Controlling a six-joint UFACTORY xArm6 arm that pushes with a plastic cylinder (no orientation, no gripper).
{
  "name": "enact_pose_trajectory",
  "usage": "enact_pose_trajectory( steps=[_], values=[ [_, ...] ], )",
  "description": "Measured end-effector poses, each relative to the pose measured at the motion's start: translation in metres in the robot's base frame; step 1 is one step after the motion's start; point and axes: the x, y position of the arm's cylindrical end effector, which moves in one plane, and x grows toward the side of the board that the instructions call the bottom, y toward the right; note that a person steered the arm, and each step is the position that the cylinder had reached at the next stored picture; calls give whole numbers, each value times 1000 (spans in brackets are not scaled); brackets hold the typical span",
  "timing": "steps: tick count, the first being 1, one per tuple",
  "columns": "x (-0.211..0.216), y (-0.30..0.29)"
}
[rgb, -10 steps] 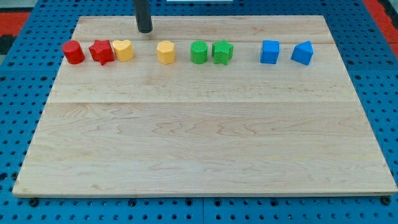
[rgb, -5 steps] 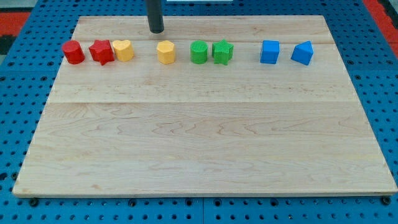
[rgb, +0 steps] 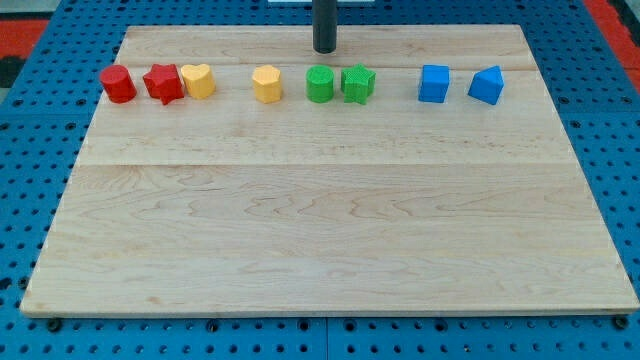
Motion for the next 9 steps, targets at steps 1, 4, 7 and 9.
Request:
enact_pose_trajectory(
  steps=[1, 4, 7, 9],
  values=[
    [0, 1],
    [6, -10],
    [6, 40],
    [12, 65]
  ],
)
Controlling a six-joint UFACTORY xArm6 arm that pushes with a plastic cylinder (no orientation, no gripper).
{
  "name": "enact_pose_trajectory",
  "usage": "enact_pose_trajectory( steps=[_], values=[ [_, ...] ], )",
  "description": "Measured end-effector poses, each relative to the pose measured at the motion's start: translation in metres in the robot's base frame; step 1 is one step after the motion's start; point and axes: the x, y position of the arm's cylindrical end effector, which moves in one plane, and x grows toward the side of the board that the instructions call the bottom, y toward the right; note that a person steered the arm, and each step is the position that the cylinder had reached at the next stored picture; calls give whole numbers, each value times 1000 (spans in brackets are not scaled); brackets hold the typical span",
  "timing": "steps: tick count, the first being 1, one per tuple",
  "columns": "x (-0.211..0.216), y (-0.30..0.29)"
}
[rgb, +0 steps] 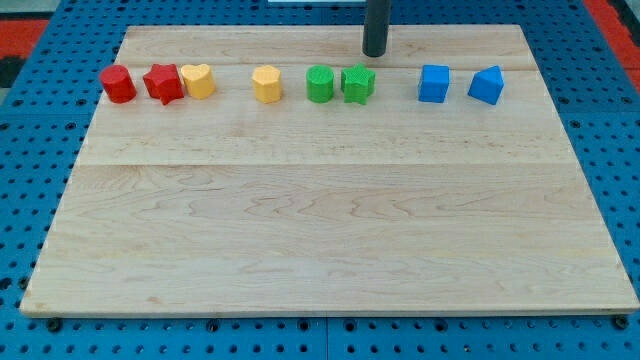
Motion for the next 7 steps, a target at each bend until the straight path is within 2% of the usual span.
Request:
enact_pose_trajectory(
  steps=[1, 4, 5, 7],
  values=[
    [9, -30],
    [-3, -262],
    [2, -285],
    [65, -278]
  ],
)
